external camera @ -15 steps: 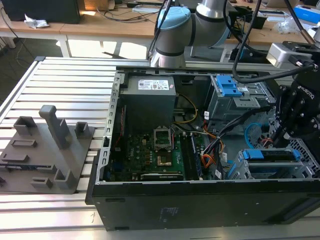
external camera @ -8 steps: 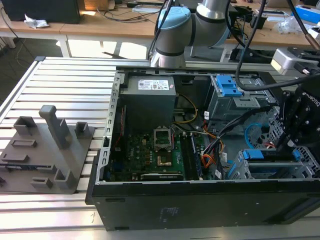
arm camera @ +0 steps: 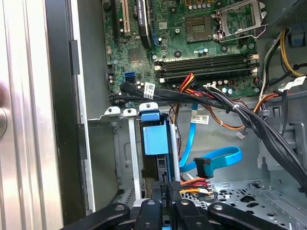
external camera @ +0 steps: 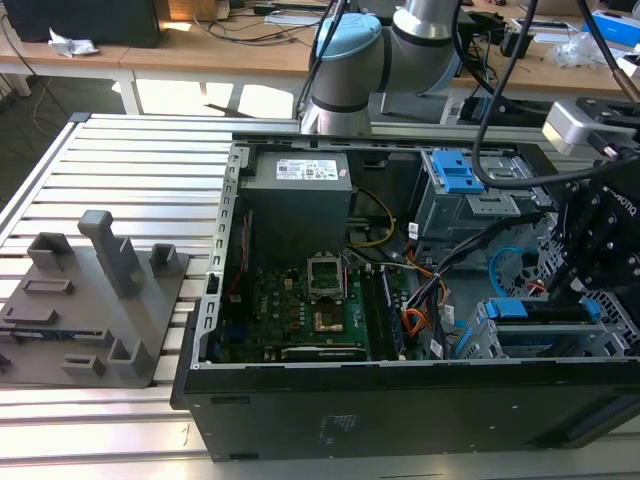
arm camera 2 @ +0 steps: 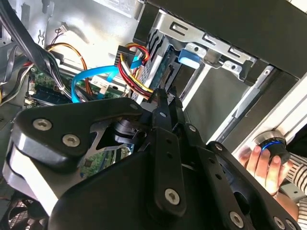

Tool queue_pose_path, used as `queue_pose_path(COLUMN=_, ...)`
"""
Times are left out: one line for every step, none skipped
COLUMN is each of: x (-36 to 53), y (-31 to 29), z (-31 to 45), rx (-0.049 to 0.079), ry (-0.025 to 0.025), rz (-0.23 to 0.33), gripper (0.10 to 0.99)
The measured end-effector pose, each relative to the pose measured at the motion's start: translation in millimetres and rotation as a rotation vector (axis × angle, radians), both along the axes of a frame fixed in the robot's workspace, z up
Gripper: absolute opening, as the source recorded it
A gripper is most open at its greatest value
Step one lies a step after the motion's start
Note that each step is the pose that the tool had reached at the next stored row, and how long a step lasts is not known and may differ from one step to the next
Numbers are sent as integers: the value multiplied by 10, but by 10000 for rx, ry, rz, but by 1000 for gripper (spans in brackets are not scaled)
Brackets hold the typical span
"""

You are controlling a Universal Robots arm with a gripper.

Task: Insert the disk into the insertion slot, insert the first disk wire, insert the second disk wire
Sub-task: 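Insert the first disk wire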

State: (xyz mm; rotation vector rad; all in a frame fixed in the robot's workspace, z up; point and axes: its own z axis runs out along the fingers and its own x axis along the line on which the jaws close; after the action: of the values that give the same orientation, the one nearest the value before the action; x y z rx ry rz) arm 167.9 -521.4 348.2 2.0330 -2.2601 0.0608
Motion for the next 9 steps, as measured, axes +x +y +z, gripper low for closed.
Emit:
queue_pose_path(x=6, y=0, z=-3, rx=4, ry=2, rz=7, gripper=173)
queue_pose_path(x=12, y=0, z=-6, rx=3, ry=3, rz=13, gripper=173)
queue_pose_path(x=16, y=0, z=-8, rx=0, ry=4, rz=14, gripper=173)
queue_pose_path(x=20, y=-1, z=-10, rx=-1, ry=5, rz=14, gripper=173)
queue_pose_path(x=25, y=-1, z=-15, rx=-1, ry=5, rz=13, gripper=173)
queue_pose_path(x=27, y=-1, z=-18, rx=-1, ry=6, rz=13, gripper=173)
queue_pose_path(x=29, y=-1, z=-22, rx=0, ry=6, rz=14, gripper=173)
queue_pose_path(x=31, y=0, z=-27, rx=2, ry=6, rz=15, gripper=173)
queue_pose_path(x=31, y=0, z=-31, rx=2, ry=6, rz=15, gripper=173)
